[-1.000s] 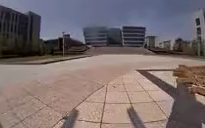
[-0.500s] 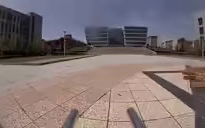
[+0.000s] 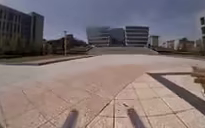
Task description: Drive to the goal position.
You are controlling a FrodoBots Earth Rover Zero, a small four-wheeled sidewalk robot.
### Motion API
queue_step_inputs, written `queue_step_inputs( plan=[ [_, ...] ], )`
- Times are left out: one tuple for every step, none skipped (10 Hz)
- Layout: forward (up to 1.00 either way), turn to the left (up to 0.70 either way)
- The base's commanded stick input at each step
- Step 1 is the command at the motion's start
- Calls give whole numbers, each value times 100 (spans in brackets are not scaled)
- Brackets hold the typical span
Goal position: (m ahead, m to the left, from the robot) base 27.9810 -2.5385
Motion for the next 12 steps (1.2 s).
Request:
queue_step_inputs(
  plan=[
    [70, 0],
    [70, 0],
    [70, 0],
    [70, 0],
    [70, 0],
    [70, 0],
    [70, 0],
    [70, 0],
    [70, 0],
    [70, 0],
    [70, 0],
    [70, 0]
  ],
)
